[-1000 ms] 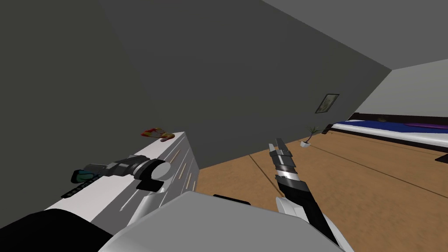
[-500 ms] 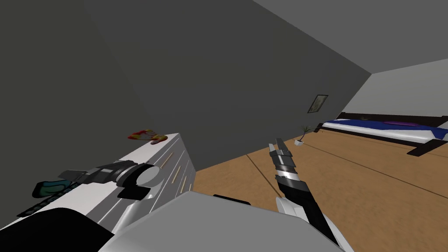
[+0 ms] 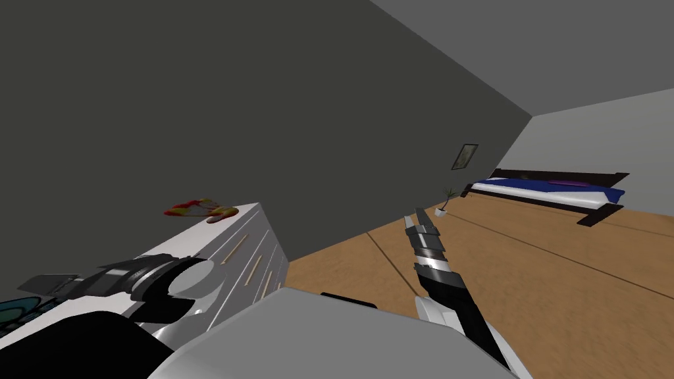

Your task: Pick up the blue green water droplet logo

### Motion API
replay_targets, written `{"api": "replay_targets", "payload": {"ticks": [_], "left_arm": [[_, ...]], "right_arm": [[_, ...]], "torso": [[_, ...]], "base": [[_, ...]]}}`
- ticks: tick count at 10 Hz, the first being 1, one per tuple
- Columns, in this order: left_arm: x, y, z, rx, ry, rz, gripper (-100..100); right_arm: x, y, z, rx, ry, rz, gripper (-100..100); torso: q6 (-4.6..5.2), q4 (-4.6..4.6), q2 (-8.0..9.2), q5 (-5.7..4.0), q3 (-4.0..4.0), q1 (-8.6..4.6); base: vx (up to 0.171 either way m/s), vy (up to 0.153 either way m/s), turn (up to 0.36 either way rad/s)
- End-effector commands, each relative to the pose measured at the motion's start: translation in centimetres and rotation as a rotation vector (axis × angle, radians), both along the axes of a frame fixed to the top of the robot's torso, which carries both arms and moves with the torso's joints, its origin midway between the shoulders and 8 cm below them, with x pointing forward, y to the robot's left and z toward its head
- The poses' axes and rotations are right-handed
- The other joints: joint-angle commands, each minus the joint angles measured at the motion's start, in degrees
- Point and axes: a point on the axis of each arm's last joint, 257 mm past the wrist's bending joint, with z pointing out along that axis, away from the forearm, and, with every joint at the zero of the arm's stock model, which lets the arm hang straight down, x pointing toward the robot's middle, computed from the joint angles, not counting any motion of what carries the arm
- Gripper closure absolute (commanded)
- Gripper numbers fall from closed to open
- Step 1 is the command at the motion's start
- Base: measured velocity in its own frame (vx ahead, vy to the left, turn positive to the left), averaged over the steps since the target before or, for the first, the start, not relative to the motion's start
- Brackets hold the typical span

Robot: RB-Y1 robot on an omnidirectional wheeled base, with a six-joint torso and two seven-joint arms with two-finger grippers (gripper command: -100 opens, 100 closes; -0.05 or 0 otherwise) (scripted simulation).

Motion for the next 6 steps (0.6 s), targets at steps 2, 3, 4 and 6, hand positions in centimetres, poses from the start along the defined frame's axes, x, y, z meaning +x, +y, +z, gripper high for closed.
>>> {"api": "replay_targets", "payload": {"ticks": [2, 3, 4, 6], "left_arm": [[-2.5, 2.3, -0.2, -0.027, 0.042, 0.024, -100], [-3.6, 2.6, 0.4, -0.017, 0.034, 0.046, -100], [-3.8, 2.6, 0.5, -0.015, 0.033, 0.051, -100], [-6.1, 4.3, 0.5, -0.032, 0.050, 0.077, -100]], "right_arm": [[0.0, 0.0, 0.0, 0.000, 0.000, 0.000, 0], [0.0, 0.0, 0.0, 0.000, 0.000, 0.000, 0], [0.0, 0.0, 0.0, 0.000, 0.000, 0.000, 0], [0.0, 0.0, 0.0, 0.000, 0.000, 0.000, 0]], "torso": [[-0.01, 0.00, 0.01, 0.00, 0.00, 0.05], [0.01, -0.01, -0.03, 0.01, -0.02, 0.04], [-0.01, -0.01, -0.02, 0.01, -0.02, 0.09], [0.00, 0.01, 0.05, 0.03, 0.03, 0.15]], "base": [[0.058, -0.055, -0.063], [0.061, -0.042, -0.051], [0.025, -0.013, 0.001], [0.046, -0.035, -0.078]]}}
